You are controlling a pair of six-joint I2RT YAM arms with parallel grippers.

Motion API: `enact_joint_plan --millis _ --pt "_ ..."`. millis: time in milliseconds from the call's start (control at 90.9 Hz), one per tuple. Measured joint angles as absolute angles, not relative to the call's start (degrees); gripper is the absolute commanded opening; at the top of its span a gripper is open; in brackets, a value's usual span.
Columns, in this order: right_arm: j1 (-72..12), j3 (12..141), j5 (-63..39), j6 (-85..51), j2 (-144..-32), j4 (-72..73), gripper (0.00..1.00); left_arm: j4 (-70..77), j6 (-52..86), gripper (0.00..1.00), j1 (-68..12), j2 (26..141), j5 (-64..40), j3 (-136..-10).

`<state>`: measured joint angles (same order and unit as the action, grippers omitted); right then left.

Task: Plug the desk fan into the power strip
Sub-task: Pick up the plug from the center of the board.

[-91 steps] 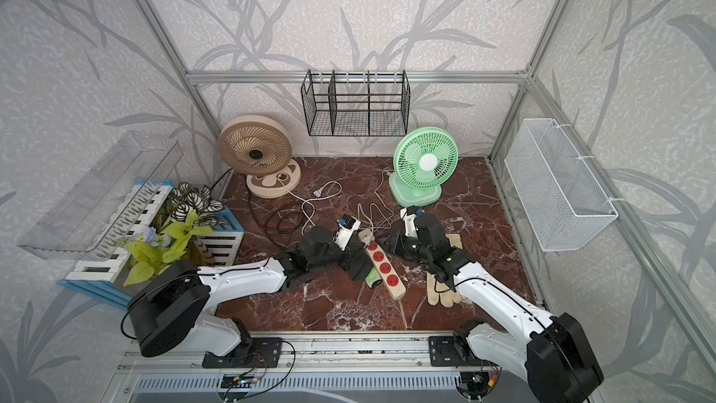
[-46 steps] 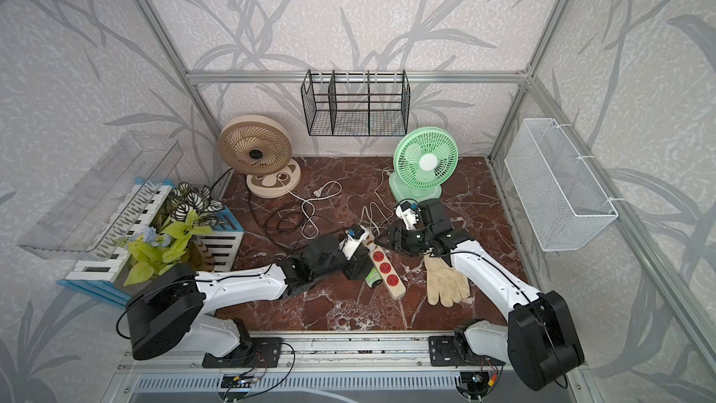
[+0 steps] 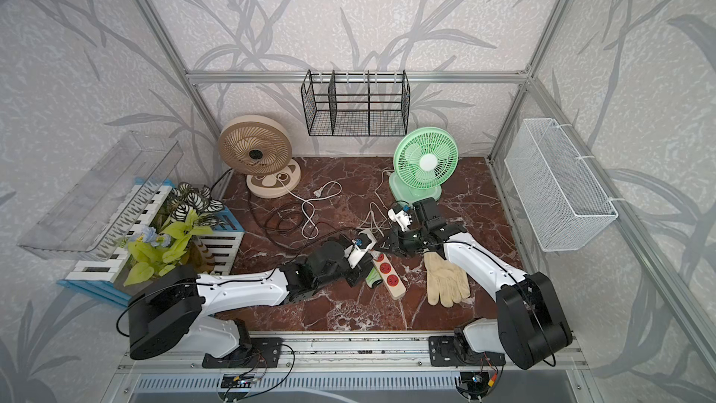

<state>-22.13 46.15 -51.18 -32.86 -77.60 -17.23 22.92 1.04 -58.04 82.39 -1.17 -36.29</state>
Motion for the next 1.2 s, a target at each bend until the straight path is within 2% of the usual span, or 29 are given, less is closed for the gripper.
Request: enact_joint_plan --millis 44,121,253,462,517,594,660,759,803,880,957,1034,1199 --pt "-22.15 46.13 -51.18 -32.58 -77.60 -17.43 0.20 22.74 0.99 0.00 -58.15 82.39 -1.08 -36.29" --pt "-22.20 46.13 -51.24 -32.16 -77.47 -17.85 0.27 22.68 0.95 0.00 -58.22 82.39 -0.97 -36.29" --pt "-22.55 46.11 -51.72 -31.64 -76.77 -18.33 0.33 22.68 0.82 0.00 -58.41 82.39 -0.84 -36.34" --pt "-22.83 46.00 -52.34 -31.38 -76.73 -18.37 0.33 22.72 0.56 0.00 -58.52 82.41 -0.40 -36.42" --pt "-23.03 45.95 -52.31 -31.14 -76.73 -18.55 0.29 22.72 0.51 0.00 -58.52 82.41 -0.30 -36.42" --pt "-23.18 45.84 -51.77 -30.70 -76.73 -18.87 0.18 22.70 0.45 0.00 -58.57 82.41 -0.16 -36.42" --pt "-23.18 45.71 -51.13 -30.15 -76.73 -19.20 0.00 22.65 0.40 0.00 -58.57 82.41 -0.12 -36.42" --pt "-23.29 45.60 -50.89 -29.58 -76.73 -19.62 0.00 22.28 0.43 0.00 -58.67 82.41 -0.05 -36.42" --pt "-23.33 45.58 -50.70 -29.23 -76.73 -19.79 0.00 22.11 0.43 0.08 -58.78 82.43 -0.01 -36.45" --pt "-23.57 45.58 -49.71 -28.95 -76.47 -20.27 0.00 21.58 0.45 0.40 -58.83 82.56 0.49 -36.75" --pt "-23.24 45.47 -48.14 -28.95 -75.48 -21.65 0.00 21.26 0.84 0.61 -58.81 82.56 2.13 -37.06" --pt "-21.56 45.28 -47.35 -29.32 -74.50 -21.98 0.00 21.47 1.54 0.70 -58.41 82.56 4.10 -37.15" --pt "-13.19 44.82 -44.05 -30.81 -69.87 -21.78 0.00 21.50 2.70 0.74 -58.43 82.02 7.66 -37.15"
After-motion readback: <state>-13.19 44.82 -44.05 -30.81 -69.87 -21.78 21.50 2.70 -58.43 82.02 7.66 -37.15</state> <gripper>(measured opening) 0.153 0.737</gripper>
